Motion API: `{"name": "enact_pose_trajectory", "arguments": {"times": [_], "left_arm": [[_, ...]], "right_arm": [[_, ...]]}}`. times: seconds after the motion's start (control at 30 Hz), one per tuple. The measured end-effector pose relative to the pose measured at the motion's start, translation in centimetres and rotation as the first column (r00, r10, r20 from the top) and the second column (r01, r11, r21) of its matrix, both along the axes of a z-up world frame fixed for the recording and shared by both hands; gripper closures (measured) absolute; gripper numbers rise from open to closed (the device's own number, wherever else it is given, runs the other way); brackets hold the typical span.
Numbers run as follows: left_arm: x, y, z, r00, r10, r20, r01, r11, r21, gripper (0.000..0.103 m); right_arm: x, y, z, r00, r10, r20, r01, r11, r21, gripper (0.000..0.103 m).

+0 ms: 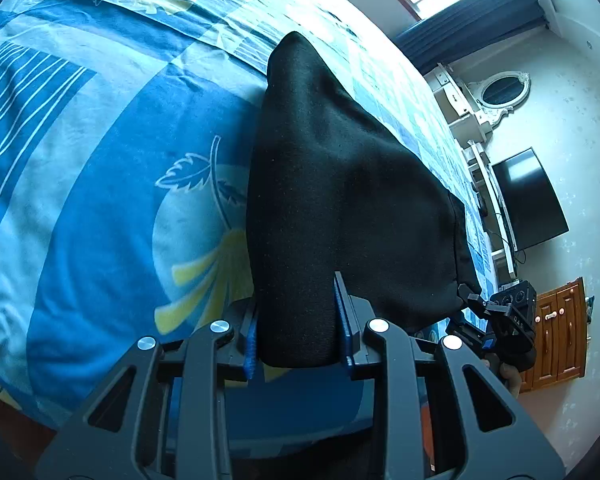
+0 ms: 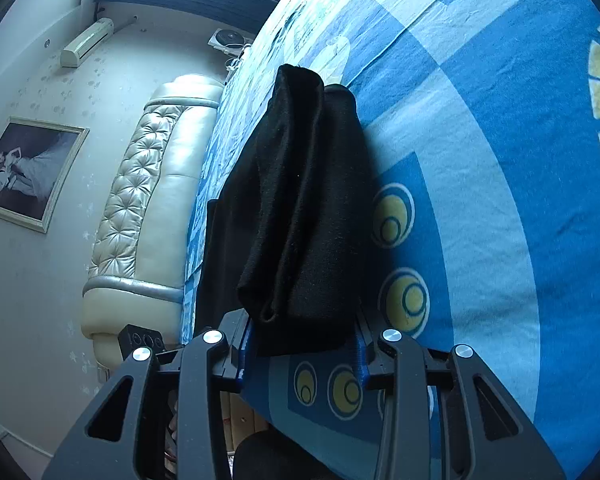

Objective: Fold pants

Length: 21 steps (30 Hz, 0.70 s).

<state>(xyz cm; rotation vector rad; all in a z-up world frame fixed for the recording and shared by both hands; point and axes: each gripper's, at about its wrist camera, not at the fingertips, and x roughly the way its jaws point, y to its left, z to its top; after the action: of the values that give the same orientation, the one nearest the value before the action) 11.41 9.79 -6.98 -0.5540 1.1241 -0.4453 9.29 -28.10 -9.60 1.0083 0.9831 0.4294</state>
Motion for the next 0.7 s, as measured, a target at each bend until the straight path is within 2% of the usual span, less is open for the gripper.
{"name": "enact_pose_trajectory", "arguments": {"times": [0.37,0.7], "left_arm": [[-1.6,0.0,0.1,1.000,-0.010,-0.010,0.011,1.000,0.020,0.074],[-0.9,0.1,-0.8,1.000,-0.022,0.002,0.022,1.000,0.022,0.072]], "right_arm": [[-2.3,0.3,-0.7,1.000,0.008,-0.027,-0.007,1.000,0.022,0.065],[-2.5,0.1,-1.8,0.999,0.004,-0.032,-0.003,0.999,0.040,0.065]]}}
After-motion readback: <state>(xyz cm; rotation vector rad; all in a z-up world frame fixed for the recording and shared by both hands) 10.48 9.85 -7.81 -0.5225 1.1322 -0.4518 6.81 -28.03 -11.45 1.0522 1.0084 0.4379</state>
